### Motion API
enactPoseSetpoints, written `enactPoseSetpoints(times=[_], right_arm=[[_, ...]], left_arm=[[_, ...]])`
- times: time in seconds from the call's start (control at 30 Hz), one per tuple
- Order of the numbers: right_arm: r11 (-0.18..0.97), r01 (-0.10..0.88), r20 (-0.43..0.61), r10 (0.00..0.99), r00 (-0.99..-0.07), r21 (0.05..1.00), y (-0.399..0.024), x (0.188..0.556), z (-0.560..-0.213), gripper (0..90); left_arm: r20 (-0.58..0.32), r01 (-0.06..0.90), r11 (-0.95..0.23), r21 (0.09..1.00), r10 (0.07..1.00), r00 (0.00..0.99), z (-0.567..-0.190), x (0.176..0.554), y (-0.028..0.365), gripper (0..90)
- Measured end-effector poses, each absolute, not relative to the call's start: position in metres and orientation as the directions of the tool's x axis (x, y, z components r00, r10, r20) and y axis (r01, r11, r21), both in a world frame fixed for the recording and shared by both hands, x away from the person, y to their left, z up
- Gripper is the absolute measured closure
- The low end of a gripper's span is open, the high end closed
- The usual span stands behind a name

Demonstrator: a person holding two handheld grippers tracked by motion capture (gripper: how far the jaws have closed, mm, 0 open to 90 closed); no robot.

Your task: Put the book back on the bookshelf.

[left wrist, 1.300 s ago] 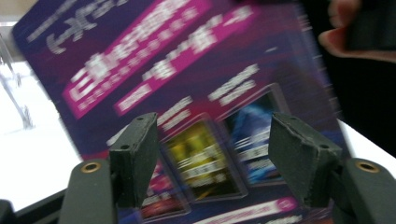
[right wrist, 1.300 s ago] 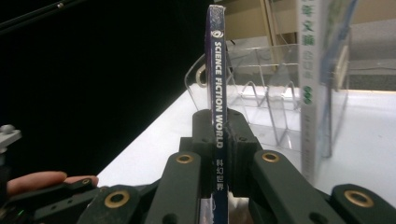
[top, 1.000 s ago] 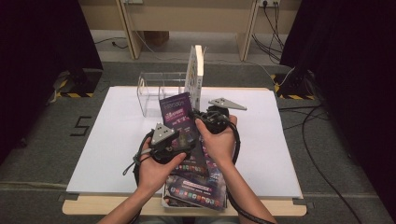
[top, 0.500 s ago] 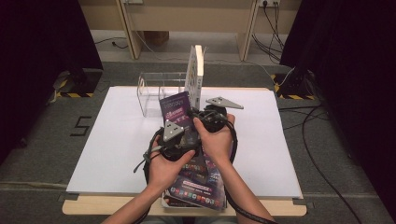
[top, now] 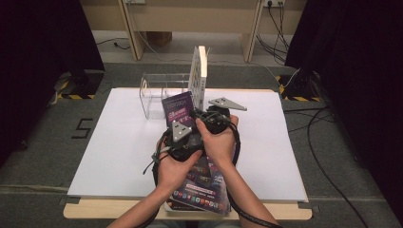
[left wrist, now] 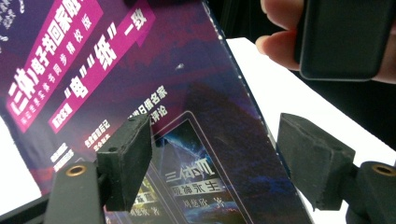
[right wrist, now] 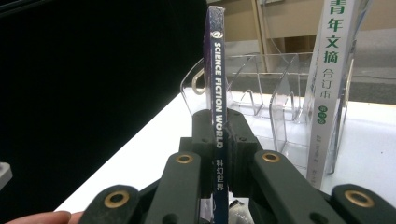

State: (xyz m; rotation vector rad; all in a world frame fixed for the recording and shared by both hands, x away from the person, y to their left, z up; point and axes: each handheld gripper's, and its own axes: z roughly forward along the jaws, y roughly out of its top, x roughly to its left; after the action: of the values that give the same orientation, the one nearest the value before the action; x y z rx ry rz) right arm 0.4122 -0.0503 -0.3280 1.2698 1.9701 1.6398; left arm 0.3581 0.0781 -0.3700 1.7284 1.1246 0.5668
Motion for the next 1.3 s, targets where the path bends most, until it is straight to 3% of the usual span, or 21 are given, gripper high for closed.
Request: enactPoseSetpoints(times=[0.63,1.3], right_arm=[[-0.046,0.419,0.309,0.746,-0.589,0.907,-0.037,0.408,-0.318,84.9],[-0.002,0.420,0.284,0.739,-0.611,0.908,-0.020,0.405,-0.323,80.6]], left_arm=[[-0.066,0.387,-0.127,0.913,0.892,0.448,-0.370,0.352,0.093,42.4],[-0.061,0.392,-0.107,0.914,0.918,0.393,-0.379,0.339,0.112,70.2]])
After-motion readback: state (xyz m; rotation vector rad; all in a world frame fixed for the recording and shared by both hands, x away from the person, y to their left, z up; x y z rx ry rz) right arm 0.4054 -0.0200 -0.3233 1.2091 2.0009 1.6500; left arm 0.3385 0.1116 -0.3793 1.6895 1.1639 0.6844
